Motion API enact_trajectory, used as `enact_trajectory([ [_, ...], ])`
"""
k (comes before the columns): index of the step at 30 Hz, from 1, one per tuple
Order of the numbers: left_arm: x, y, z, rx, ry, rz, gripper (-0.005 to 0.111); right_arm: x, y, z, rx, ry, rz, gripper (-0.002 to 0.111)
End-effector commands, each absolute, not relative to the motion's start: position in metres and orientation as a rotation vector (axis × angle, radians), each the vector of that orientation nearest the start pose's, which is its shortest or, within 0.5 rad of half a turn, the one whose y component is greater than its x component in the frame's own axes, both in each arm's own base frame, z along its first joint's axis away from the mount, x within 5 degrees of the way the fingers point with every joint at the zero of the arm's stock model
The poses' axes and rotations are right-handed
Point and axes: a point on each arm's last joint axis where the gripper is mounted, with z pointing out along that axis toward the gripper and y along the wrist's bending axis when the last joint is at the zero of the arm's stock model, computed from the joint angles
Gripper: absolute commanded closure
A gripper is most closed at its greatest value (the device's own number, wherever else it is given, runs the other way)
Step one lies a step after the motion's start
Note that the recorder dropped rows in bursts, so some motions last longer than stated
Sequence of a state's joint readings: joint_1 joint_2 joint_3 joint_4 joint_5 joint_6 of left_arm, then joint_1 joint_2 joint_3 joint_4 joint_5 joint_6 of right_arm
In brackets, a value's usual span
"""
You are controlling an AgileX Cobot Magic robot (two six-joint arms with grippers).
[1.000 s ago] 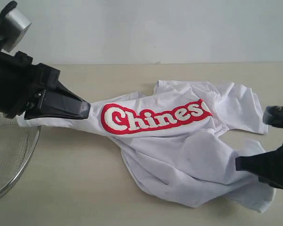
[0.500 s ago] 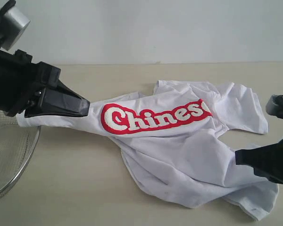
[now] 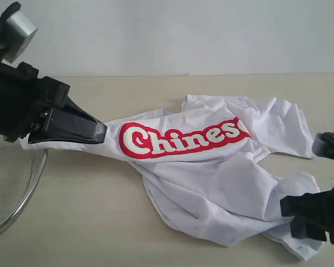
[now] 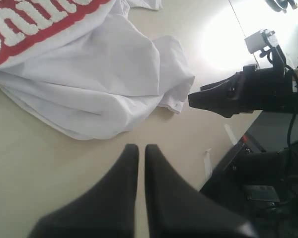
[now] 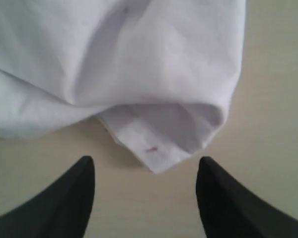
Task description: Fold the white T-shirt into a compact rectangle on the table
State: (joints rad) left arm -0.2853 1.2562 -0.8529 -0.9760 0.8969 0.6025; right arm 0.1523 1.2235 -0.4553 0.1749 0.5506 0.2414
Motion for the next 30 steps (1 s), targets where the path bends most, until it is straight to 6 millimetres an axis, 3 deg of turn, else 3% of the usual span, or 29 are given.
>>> enact_trajectory([
  [1, 0.207, -0.124, 0.291, 0.489, 2.436, -1.074, 0.102, 0.174, 0.036, 0.166, 0.362, 2.906, 0.243, 0.055],
  [10, 0.207, -0.124, 0.291, 0.488, 2.436, -1.081, 0.102, 0.178, 0.036, 0.162, 0.414, 2.898, 0.244, 0.055],
  [30, 0.207, -0.124, 0.292, 0.484, 2.434, -1.086, 0.102, 0.2, 0.036, 0.128, 0.458, 2.891, 0.199, 0.056],
])
